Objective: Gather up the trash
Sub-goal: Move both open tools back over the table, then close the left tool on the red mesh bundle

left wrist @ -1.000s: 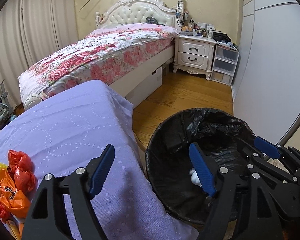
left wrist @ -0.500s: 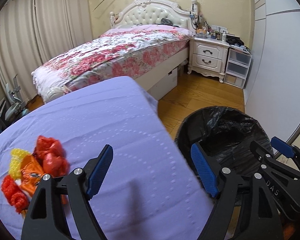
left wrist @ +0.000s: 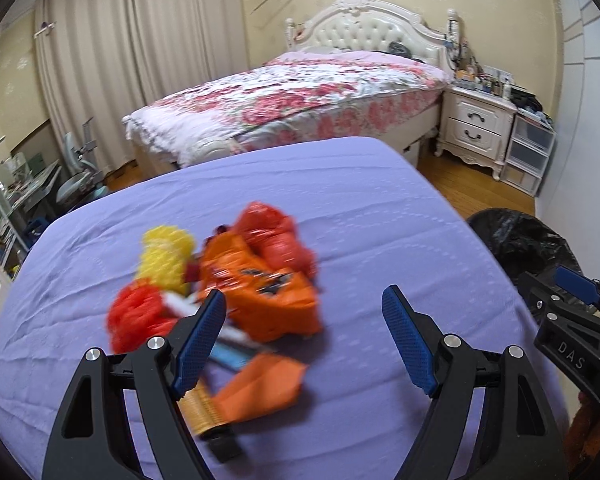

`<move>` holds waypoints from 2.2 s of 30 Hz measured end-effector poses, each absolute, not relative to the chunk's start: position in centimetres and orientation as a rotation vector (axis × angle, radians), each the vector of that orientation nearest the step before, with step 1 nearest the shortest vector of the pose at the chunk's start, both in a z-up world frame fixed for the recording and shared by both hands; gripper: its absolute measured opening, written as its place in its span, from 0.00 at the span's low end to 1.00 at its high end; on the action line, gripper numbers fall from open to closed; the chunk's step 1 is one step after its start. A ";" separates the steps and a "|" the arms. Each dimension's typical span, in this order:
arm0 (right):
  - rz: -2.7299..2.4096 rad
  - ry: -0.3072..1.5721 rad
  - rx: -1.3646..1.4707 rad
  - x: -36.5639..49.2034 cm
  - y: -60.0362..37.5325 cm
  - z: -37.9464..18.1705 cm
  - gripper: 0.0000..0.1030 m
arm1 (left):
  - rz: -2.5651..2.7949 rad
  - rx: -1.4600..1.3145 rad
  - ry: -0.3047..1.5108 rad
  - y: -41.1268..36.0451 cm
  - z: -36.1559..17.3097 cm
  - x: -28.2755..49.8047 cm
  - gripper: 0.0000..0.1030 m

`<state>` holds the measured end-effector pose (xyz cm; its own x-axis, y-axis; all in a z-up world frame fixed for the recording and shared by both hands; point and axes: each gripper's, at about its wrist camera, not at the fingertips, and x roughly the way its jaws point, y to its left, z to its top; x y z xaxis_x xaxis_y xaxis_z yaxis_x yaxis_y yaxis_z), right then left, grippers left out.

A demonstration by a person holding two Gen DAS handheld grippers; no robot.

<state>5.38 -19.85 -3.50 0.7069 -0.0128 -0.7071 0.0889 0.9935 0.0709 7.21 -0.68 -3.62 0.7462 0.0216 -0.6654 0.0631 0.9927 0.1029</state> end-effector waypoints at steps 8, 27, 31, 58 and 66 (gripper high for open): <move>0.052 0.788 0.050 5.3 -14.4 -2.9 0.53 | 0.096 0.056 0.731 5.8 -3.3 5.3 0.75; 0.127 0.797 -0.025 6.3 -8.5 -2.8 0.61 | 0.059 -0.037 0.792 10.4 -5.3 7.3 0.76; 0.136 0.800 -0.028 6.4 -8.2 -2.9 0.61 | 0.036 -0.050 0.787 10.8 -5.4 6.8 0.63; 0.260 0.769 -0.114 5.4 -2.3 -1.7 0.61 | 0.051 -0.154 0.742 17.0 -4.2 3.8 0.19; 0.262 0.770 -0.116 5.3 -2.0 -1.8 0.61 | 0.096 -0.172 0.734 17.9 -4.8 3.8 0.68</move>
<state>5.33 -1.99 -1.81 0.6875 0.1913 -0.7006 -0.2759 0.9612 -0.0082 3.79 17.85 -4.76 0.7391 0.0269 -0.6730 -0.1468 0.9816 -0.1220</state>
